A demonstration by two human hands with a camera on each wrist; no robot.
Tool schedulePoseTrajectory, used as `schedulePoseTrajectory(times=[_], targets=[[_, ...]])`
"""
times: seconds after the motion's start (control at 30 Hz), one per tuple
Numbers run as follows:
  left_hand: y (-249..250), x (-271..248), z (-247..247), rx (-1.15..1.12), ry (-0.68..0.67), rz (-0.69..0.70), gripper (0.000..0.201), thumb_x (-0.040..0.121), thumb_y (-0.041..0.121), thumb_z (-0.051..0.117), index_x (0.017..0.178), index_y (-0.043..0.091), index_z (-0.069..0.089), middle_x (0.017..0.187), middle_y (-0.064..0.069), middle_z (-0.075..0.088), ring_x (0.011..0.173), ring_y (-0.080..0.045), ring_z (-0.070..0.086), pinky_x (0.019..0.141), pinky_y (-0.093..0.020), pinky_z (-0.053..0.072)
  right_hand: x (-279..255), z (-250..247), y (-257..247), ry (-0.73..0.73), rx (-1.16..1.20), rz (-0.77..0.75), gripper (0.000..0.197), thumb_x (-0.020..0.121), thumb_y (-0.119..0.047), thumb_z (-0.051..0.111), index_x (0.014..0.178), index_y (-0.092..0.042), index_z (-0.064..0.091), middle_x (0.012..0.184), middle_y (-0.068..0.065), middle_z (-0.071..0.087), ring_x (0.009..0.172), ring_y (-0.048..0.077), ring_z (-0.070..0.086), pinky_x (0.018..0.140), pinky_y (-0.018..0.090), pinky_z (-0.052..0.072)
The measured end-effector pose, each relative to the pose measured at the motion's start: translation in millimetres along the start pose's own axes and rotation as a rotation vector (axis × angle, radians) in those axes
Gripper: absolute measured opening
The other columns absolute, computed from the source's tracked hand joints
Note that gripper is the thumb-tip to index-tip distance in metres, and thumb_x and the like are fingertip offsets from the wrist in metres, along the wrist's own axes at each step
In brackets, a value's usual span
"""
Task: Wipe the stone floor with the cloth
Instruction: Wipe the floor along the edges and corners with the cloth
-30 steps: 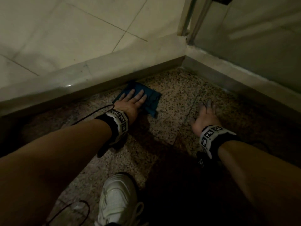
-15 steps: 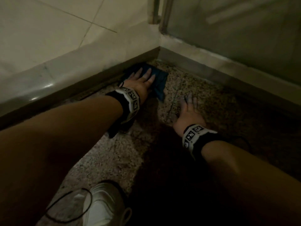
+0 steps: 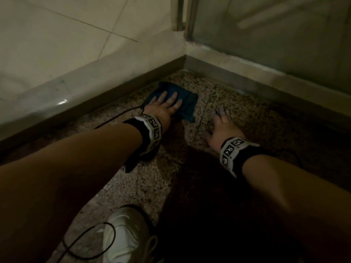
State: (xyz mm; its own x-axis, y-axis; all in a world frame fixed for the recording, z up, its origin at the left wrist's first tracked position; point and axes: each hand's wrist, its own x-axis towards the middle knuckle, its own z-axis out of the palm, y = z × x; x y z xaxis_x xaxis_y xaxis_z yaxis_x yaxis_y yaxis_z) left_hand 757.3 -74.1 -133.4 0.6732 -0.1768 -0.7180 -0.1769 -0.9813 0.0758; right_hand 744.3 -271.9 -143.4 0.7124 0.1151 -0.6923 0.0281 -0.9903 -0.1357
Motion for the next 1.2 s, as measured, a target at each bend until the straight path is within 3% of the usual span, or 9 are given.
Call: schedulePoseTrajectory(times=[0.13,0.33,0.67,0.8,0.93,1.07,1.2], targets=[[6,-27,27,0.041,-0.062,0.025,0.076,0.098,0.008,0.038,0.149,0.032,-0.013,0.155,0.007,-0.026,0.143,-0.022,-0.021,0.118,-0.038,-0.004,-5,-4,15,0.077,-0.015,-0.087,0.063,0.099,-0.031,0.043,0.153,-0.029,0.009,0.16,-0.004,-0.011,0.147,0.018,-0.001,0.111,0.034,0.031],[8,-32,36,0.099,-0.071,-0.002,0.075,0.101,0.022,0.041,0.147,0.04,-0.015,0.154,0.009,-0.028,0.143,-0.025,-0.023,0.115,-0.044,-0.01,-5,-4,32,0.041,-0.215,-0.06,0.065,0.098,-0.054,0.027,0.151,-0.035,-0.005,0.158,0.0,-0.019,0.145,0.029,-0.015,0.117,0.045,0.0],[33,19,-11,0.021,0.025,-0.001,0.065,0.103,0.024,0.036,0.149,0.039,-0.009,0.156,0.009,-0.023,0.144,-0.025,-0.018,0.117,-0.041,-0.005,0,-4,30,-0.074,-0.21,-0.03,0.065,0.099,-0.054,0.021,0.146,-0.039,-0.021,0.152,-0.003,-0.034,0.142,0.032,-0.025,0.118,0.046,0.004],[55,49,-42,-0.021,0.048,-0.025,0.063,0.102,0.026,0.034,0.15,0.037,-0.005,0.157,0.007,-0.02,0.145,-0.027,-0.016,0.116,-0.045,-0.003,5,-7,33,-0.134,-0.223,-0.04,0.063,0.099,-0.055,0.019,0.147,-0.038,-0.018,0.151,-0.003,-0.037,0.141,0.033,-0.027,0.118,0.046,-0.003],[60,53,-41,-0.04,0.07,-0.034,0.06,0.103,0.026,0.031,0.151,0.035,-0.004,0.157,0.005,-0.019,0.144,-0.029,-0.017,0.117,-0.046,-0.004,5,-9,36,-0.15,-0.21,-0.051,0.063,0.098,-0.057,0.019,0.148,-0.038,-0.015,0.15,-0.003,-0.038,0.141,0.032,-0.027,0.118,0.045,-0.004],[57,47,-31,-0.024,0.045,-0.012,0.066,0.102,0.023,0.038,0.151,0.034,-0.005,0.157,0.006,-0.02,0.144,-0.029,-0.018,0.117,-0.046,-0.004,3,-9,37,-0.126,-0.196,-0.062,0.065,0.097,-0.059,0.021,0.149,-0.038,-0.012,0.152,-0.004,-0.035,0.142,0.031,-0.025,0.119,0.044,-0.002],[56,21,-7,0.04,-0.009,0.04,0.078,0.098,0.012,0.045,0.15,0.035,-0.009,0.155,0.008,-0.024,0.143,-0.028,-0.02,0.117,-0.046,-0.003,1,-15,48,-0.092,-0.139,-0.104,0.071,0.098,-0.052,0.035,0.15,-0.036,-0.009,0.155,-0.008,-0.028,0.145,0.024,-0.019,0.119,0.04,0.012]])
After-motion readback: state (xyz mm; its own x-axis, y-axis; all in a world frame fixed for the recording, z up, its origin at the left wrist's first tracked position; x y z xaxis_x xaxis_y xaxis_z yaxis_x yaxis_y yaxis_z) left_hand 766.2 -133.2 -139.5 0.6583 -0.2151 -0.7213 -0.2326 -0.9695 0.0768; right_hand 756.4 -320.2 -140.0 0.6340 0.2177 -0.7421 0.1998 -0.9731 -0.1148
